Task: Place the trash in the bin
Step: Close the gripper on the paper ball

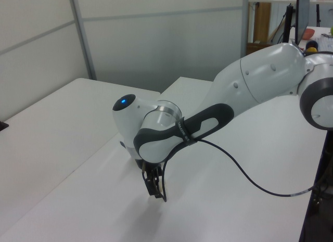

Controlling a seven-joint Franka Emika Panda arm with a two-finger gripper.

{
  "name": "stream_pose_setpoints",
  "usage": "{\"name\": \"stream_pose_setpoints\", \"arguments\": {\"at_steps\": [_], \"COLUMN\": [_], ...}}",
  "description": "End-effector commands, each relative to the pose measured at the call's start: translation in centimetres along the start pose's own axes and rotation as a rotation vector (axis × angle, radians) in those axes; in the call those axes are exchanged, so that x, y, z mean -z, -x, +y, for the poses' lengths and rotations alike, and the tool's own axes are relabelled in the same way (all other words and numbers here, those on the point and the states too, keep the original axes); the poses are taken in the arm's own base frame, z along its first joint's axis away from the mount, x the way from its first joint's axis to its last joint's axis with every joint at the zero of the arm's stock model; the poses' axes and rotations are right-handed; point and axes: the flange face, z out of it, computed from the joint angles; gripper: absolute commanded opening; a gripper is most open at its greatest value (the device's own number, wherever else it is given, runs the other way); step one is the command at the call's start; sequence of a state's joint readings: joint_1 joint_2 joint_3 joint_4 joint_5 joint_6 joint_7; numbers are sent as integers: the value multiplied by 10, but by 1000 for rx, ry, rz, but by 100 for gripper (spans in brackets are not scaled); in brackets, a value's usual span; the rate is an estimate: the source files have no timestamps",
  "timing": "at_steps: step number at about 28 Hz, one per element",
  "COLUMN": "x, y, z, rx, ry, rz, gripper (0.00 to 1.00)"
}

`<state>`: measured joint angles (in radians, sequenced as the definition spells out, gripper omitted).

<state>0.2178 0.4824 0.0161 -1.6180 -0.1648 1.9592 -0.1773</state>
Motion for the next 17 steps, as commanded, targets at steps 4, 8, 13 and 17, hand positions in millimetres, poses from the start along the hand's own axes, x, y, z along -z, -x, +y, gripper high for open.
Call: {"name": "stream_pose_setpoints", "arguments": {"at_steps": [4,8,13,17], "x": [4,4,2,10], "y": [-4,-6,-9,-7], "z": [4,6,8,15], "rx": [31,26,22,8], "ry": [26,29,33,33], "rz": [42,62,82,95], "gripper": [86,69,42,18]}}
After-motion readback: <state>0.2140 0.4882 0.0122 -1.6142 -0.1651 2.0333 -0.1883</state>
